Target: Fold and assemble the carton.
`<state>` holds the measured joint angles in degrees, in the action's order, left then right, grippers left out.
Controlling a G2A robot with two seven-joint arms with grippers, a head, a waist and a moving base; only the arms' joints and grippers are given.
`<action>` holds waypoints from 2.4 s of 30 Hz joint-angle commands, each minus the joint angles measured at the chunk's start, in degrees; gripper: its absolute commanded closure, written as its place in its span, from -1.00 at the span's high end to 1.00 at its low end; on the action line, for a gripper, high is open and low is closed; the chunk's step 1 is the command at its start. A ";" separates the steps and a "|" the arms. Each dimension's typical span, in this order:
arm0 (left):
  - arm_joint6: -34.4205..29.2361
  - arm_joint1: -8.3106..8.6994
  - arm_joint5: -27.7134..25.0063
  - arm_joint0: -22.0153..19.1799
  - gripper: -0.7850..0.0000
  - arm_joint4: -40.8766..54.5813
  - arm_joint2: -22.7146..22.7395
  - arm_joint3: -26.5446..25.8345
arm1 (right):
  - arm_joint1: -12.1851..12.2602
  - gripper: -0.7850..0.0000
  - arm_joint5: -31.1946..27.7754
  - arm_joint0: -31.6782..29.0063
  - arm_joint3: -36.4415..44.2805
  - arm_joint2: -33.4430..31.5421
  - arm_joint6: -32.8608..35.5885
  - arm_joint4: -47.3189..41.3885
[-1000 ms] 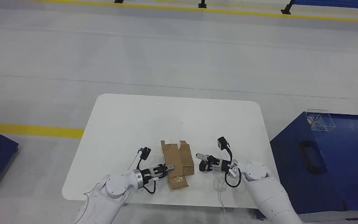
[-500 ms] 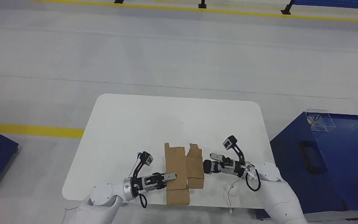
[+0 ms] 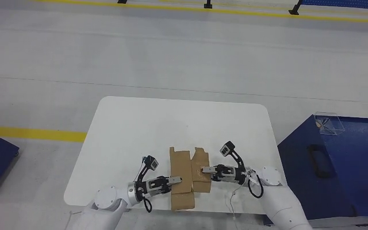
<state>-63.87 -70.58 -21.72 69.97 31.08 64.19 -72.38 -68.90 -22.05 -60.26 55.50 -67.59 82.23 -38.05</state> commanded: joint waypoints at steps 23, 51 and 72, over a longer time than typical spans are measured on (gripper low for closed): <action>2.68 2.90 -1.82 0.73 1.00 -2.22 11.95 8.08 | 6.31 -1.00 0.38 -14.36 63.39 -20.62 -13.50 15.52; 2.68 2.90 -1.82 0.73 1.00 -2.22 11.95 8.08 | 2.88 -1.00 29.70 -14.89 51.57 0.09 -6.94 -58.49; 2.68 2.90 -1.82 0.73 1.00 -2.22 11.95 8.08 | -5.21 -1.00 49.51 -9.75 38.19 20.81 -10.02 -84.58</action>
<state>-61.19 -67.67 -23.54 70.71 28.87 76.14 -64.30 -74.16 31.24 -70.43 93.54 -44.76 69.96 -128.32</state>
